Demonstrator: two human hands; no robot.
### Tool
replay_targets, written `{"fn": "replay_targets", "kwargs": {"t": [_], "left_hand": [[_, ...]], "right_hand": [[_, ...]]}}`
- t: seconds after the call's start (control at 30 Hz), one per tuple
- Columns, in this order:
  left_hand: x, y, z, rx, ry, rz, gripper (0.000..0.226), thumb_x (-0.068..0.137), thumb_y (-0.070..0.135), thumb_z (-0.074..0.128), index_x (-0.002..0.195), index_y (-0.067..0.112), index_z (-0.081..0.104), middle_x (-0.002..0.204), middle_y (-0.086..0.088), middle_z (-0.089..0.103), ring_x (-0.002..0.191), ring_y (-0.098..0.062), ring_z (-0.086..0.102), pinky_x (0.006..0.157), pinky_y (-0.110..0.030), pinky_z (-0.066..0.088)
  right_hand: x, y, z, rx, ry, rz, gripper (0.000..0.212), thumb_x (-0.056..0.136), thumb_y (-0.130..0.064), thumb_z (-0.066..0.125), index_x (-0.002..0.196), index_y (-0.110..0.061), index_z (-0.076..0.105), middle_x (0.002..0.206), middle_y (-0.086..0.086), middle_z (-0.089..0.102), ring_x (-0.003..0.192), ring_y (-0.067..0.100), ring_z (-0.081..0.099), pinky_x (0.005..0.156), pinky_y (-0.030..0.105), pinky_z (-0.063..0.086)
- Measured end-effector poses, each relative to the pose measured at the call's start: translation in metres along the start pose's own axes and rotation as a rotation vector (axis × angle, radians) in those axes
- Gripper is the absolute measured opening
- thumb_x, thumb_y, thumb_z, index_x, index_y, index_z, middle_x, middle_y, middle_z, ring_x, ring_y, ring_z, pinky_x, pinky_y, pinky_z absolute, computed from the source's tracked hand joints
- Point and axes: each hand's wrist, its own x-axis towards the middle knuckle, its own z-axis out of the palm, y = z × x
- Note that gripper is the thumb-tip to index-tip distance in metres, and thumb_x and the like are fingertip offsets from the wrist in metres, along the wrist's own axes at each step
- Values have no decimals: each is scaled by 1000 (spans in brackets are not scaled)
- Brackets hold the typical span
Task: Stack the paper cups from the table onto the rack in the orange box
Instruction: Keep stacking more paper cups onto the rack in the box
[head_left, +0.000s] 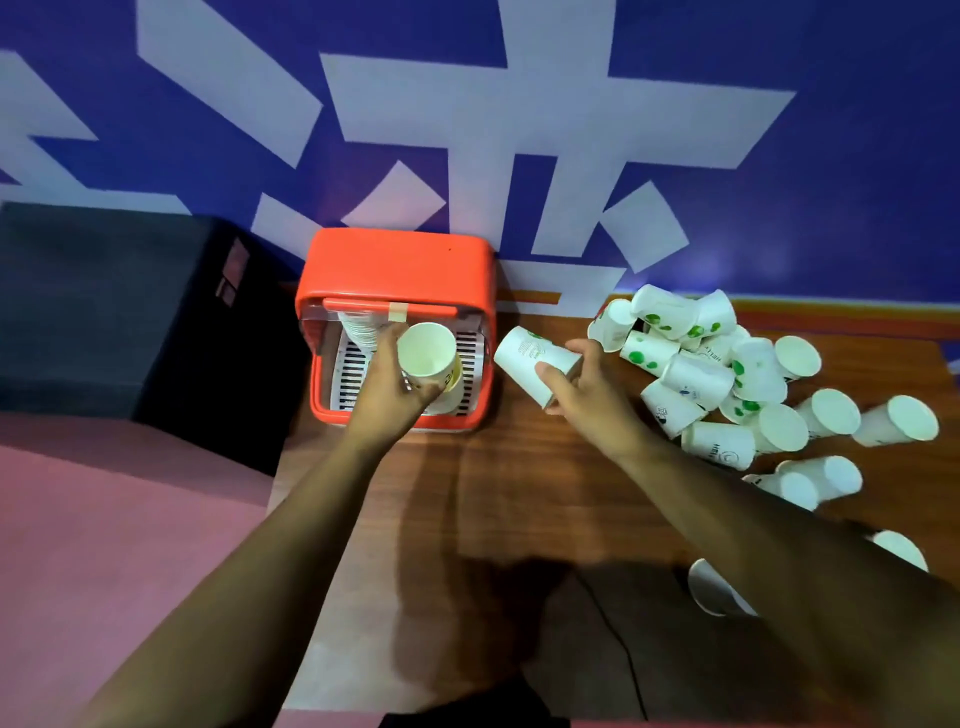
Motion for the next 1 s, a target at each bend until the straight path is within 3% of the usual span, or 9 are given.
{"fn": "replay_targets", "kwargs": {"t": [0.07,0.1,0.2,0.3,0.4,0.53,0.67,0.87,1.0], "left_hand": [[4,-16,0,94,-96,16,75,75,32,76,141,18,43,138,0,52,128,-16,48,110,-37,40],[3,-19,-1,124,-156,-5,82,74,36,73,147,19,41,145,-1,48,135,-19,42,114,-40,35],[1,-28,-6,58,-305,-111,97,71,48,70,156,31,28,158,7,34,148,-13,26,121,-34,23],[3,-32,-10,-117,-326,-179,78,90,33,72,156,33,31,159,13,34,146,-9,34,117,-26,33],[4,-27,-14,-203,-333,-217,62,101,17,59,156,26,33,156,11,40,138,-8,43,109,-17,37],[5,-31,-17,-335,-337,-291,49,105,21,50,152,26,41,154,12,44,142,-3,39,121,-34,30],[1,-25,-18,-388,-322,-318,41,107,34,45,147,28,50,147,13,53,134,-2,50,114,-28,39],[2,-29,-15,-419,-301,-344,37,106,40,45,138,30,59,136,13,63,124,-2,59,112,-32,43],[1,-29,-12,-382,-308,-358,33,105,25,49,136,25,60,127,16,63,112,5,61,88,-5,47]], "right_hand": [[0,-5,6,-39,40,-16,64,77,-49,69,126,-24,37,126,5,56,106,20,62,86,42,57],[0,-10,9,-34,66,-37,63,76,-46,73,124,-24,38,123,3,57,106,18,62,87,41,57],[3,-24,17,23,79,-122,62,69,-48,77,119,-29,44,122,-1,60,109,14,63,87,40,58],[2,-39,28,-93,10,-250,73,70,-51,76,133,-33,43,131,-3,56,117,14,58,94,38,54],[-2,-50,43,-241,-7,-380,78,71,-36,84,135,-20,42,130,3,55,116,18,54,96,34,50],[-2,-51,65,-471,28,-557,73,71,-26,82,134,-12,49,128,7,52,117,24,49,101,35,42],[-2,-47,85,-525,-36,-612,70,75,-29,78,137,-13,48,134,5,49,121,24,47,103,34,41],[7,-36,103,-511,-28,-489,73,83,-35,73,145,-11,43,146,4,48,135,20,39,114,34,34],[10,-26,106,-316,-84,-271,83,82,-32,76,150,-17,32,153,2,40,138,19,40,109,29,35]]}}
